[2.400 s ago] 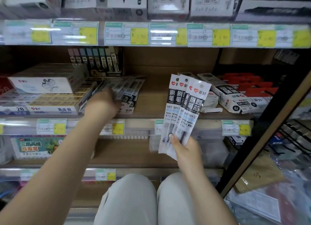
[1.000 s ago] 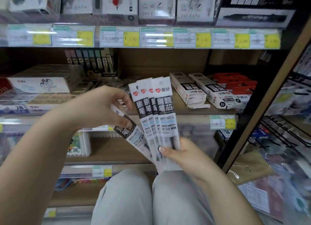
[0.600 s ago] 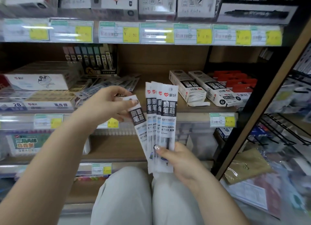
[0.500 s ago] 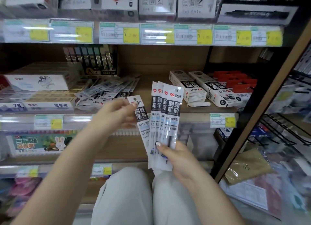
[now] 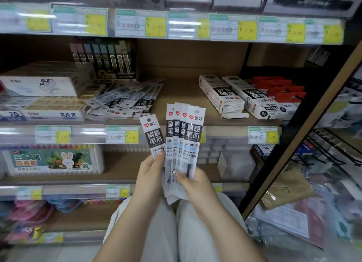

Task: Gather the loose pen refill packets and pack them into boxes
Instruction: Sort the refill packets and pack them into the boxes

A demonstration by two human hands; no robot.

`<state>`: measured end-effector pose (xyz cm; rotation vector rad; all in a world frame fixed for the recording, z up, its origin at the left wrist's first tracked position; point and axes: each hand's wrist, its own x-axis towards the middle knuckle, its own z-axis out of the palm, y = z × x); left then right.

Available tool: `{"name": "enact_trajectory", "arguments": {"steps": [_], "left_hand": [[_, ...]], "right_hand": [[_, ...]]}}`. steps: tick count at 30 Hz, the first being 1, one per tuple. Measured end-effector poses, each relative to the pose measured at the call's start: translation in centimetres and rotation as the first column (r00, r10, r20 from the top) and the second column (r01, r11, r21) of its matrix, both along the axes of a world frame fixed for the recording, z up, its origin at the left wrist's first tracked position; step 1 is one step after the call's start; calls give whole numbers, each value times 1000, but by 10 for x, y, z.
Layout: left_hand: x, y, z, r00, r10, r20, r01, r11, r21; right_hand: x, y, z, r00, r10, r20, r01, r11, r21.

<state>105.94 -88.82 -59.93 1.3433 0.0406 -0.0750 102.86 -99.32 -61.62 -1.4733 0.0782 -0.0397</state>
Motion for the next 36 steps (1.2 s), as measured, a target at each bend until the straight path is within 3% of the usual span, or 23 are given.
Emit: {"name": "enact_trajectory", "arguments": {"steps": [12,25,28,32,36], "left_hand": [[4,-3,16,991,-126,-35,127,992,21],[-1,-23,41,980,-175,95,146,956,254],[4,-28,54,950,-230,210,134,910,392],[27,-36,79,883,-157,443,-59,898,436],[59,-62,97,833,-221,507,-278,624,730]], "right_hand": [[6,5,-3,996,-59,65,62,997,-39],[-1,-12,1,998,48,43,-50,997,56],[-3,-15,1,977,-155,147,159,987,-16],[-5,-26,-2,861,-472,190,482,876,-5],[-5,-35,-1,784,-603,147,597,798,83]]}}
